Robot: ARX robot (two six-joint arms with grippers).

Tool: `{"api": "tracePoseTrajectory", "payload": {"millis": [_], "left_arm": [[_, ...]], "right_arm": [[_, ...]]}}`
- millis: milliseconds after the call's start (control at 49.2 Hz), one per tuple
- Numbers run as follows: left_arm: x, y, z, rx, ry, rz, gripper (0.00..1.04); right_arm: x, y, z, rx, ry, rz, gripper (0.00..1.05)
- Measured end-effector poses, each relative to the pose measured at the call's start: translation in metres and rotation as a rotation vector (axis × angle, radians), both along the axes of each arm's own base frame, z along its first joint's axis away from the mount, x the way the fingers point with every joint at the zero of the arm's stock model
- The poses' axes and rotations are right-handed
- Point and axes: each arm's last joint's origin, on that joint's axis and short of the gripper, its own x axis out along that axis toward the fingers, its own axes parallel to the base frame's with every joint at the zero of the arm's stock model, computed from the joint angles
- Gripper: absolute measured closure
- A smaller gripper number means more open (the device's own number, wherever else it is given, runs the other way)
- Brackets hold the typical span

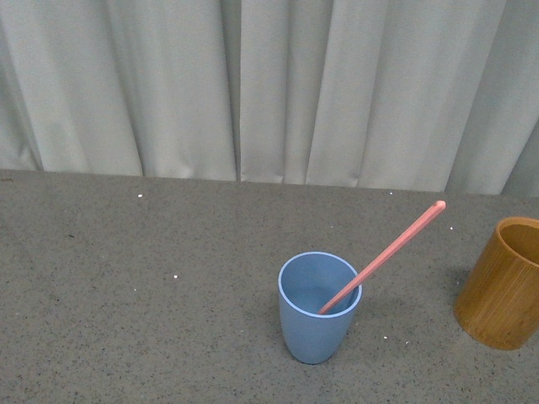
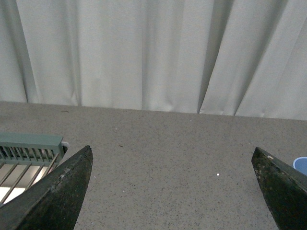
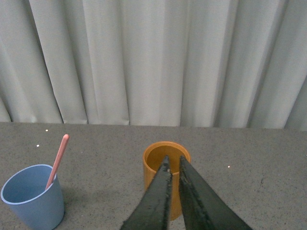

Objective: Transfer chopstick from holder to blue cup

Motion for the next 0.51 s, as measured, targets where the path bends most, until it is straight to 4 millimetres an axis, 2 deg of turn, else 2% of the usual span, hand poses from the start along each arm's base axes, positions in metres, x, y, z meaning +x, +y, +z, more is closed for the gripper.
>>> {"api": "tracePoseTrajectory", "payload": {"millis": [508], "left_arm": [[0.0,0.0,0.0,0.0,0.0,0.0,0.07]], "right_arm": [[0.0,0.0,0.0,0.0,0.0,0.0,0.18]]}}
